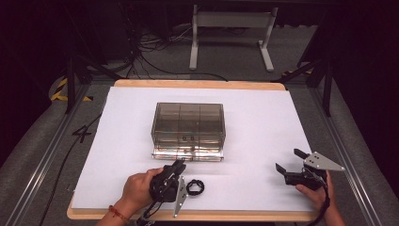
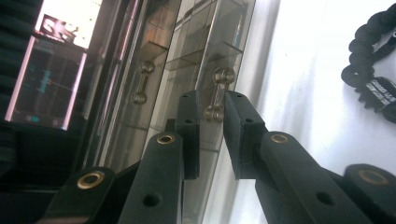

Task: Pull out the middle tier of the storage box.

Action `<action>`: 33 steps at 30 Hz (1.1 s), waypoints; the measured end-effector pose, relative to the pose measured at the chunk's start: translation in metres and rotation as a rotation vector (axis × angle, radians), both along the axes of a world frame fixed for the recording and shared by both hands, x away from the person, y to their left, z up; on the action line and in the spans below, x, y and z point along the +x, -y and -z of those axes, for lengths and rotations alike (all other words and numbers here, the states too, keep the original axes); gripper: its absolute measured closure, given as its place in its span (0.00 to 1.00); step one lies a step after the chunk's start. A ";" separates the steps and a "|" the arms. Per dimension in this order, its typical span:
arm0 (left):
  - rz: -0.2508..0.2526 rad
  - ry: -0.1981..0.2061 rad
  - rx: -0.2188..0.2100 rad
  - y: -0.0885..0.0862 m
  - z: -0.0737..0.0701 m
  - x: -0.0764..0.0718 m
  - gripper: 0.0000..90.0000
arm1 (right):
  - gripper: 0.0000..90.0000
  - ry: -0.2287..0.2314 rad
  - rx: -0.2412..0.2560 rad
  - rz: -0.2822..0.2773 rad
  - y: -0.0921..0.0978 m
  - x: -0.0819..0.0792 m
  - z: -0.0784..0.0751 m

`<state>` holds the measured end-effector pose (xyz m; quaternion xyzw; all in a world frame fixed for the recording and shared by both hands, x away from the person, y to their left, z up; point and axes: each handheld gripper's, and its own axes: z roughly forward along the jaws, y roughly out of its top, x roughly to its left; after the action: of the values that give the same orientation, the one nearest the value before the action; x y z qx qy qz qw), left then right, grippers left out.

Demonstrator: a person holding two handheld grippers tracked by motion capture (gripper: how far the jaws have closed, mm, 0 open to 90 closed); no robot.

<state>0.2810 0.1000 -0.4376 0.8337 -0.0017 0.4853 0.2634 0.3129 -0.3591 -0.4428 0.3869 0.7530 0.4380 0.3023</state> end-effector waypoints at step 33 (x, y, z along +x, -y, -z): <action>-0.038 -0.239 -0.337 -0.068 -0.038 0.014 0.78 | 0.09 -0.007 -0.007 -0.002 -0.001 0.001 0.000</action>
<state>0.2948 0.1682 -0.4000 0.8296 0.1264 0.3811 0.3882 0.3135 -0.3583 -0.4430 0.3867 0.7559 0.4344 0.3006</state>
